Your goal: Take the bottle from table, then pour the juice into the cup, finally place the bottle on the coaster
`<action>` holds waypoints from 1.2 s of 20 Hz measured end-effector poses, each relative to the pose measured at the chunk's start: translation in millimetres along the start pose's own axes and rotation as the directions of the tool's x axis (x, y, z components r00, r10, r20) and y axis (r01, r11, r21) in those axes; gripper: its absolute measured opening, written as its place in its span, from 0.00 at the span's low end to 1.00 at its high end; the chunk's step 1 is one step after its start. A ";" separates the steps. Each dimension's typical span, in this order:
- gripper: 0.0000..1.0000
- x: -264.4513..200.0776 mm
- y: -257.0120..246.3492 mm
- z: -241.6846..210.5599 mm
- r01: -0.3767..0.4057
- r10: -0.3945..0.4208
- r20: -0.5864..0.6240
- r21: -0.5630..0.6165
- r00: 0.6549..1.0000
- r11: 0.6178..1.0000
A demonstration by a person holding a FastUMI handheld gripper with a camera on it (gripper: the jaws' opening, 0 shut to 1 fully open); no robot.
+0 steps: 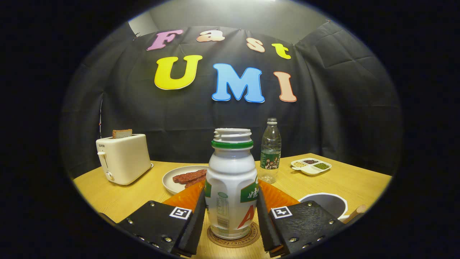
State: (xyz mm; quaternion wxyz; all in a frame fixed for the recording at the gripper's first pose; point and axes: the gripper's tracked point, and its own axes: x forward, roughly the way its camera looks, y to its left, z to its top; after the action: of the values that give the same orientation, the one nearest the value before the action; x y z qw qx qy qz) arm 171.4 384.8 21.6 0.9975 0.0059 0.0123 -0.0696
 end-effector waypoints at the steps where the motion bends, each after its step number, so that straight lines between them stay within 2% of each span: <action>1: 0.66 -1.6 1.0 0.6 0.003 -0.003 -0.001 0.000 1.000 1.000; 3: 0.66 0.2 -1.2 -0.7 0.010 -0.010 -0.002 0.009 1.000 1.000; 5: 0.71 -0.1 5.2 3.7 -0.017 0.017 0.013 0.035 1.000 0.999; 8: 0.98 -2.1 4.6 5.2 -0.024 0.023 0.022 0.044 0.999 0.999; 12: 0.99 -7.1 7.5 9.1 -0.040 0.039 0.028 0.048 0.999 0.998; 18: 0.99 -33.9 17.6 29.7 -0.140 0.138 0.033 0.070 0.990 0.988; 19: 0.99 -41.7 19.0 36.2 -0.162 0.160 0.025 0.071 0.987 0.984; 24: 0.99 -83.5 4.8 104.6 -0.165 0.160 0.101 0.043 0.982 0.985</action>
State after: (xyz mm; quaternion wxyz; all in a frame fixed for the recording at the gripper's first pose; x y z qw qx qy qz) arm 91.9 399.7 128.4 0.9988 0.0291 -0.0384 0.0116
